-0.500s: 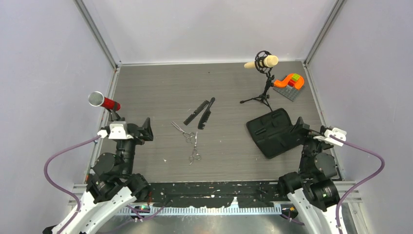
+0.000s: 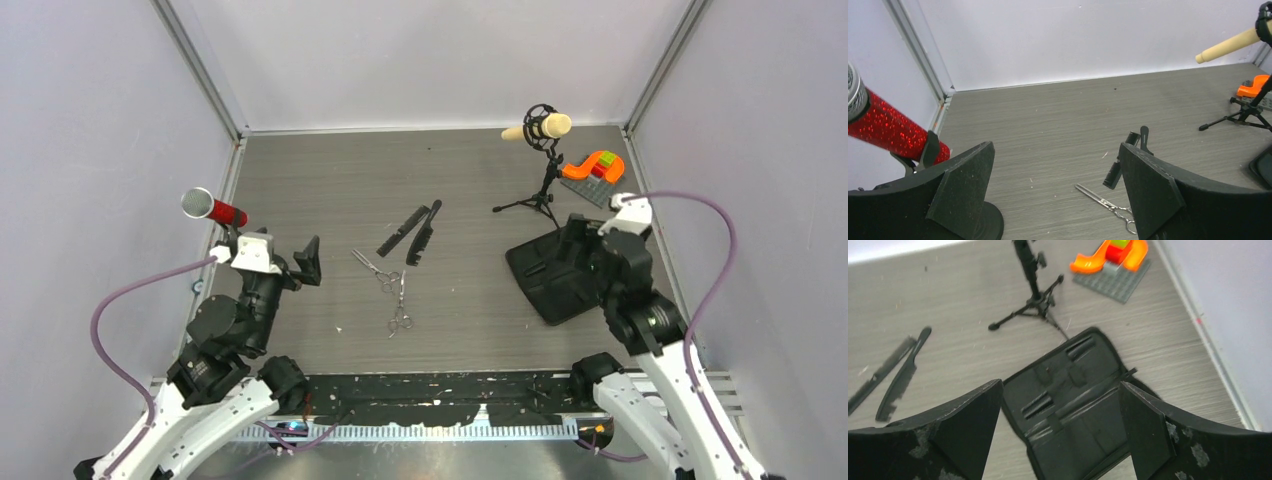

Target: Sort the hair-cutting tools

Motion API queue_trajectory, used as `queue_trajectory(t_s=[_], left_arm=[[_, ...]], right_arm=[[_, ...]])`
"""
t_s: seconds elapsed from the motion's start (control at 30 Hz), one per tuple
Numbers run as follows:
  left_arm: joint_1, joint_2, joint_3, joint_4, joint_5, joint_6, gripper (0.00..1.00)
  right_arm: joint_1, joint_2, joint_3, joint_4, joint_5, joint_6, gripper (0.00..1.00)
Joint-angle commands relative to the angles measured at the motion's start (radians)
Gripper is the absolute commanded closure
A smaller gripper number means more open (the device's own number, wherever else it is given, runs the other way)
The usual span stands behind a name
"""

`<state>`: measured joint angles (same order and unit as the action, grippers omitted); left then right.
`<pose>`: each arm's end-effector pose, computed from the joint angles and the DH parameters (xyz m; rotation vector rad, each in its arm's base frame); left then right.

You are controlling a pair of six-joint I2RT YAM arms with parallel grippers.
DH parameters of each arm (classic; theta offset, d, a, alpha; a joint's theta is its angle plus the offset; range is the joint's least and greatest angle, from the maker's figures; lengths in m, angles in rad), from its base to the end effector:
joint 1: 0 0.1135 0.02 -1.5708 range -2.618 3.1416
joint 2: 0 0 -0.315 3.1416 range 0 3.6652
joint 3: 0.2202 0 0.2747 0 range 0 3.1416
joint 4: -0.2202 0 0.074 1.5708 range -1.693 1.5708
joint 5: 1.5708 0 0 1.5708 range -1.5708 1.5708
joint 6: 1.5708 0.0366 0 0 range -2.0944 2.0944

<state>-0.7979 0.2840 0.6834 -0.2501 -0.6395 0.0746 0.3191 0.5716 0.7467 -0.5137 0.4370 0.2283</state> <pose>0.0460 -0.0159 0.3767 0.1002 1.4491 -0.1374 0.1090 0.0197 0.3541 0.2070 1.8652 -0.0415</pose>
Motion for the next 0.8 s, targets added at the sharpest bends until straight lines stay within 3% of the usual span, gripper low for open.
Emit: queue_trajectory(t_s=[0.0, 0.33, 0.4, 0.77], left_arm=[[0.001, 0.062, 0.056, -0.046, 0.049, 0.045, 0.0], [0.003, 0.13, 0.01, -0.064, 0.011, 0.083, 0.0], [0.003, 0.138, 0.008, -0.072, -0.015, 0.09, 0.0], [0.003, 0.174, 0.002, -0.088, 0.001, 0.099, 0.0]], right_arm=[[0.006, 0.178, 0.132, -0.117, -0.12, 0.113, 0.05], [0.007, 0.477, 0.02, -0.163, -0.46, 0.161, 0.02], [0.014, 0.521, 0.004, -0.153, -0.457, 0.171, 0.0], [0.067, 0.678, -0.06, -0.109, -0.453, 0.176, 0.15]])
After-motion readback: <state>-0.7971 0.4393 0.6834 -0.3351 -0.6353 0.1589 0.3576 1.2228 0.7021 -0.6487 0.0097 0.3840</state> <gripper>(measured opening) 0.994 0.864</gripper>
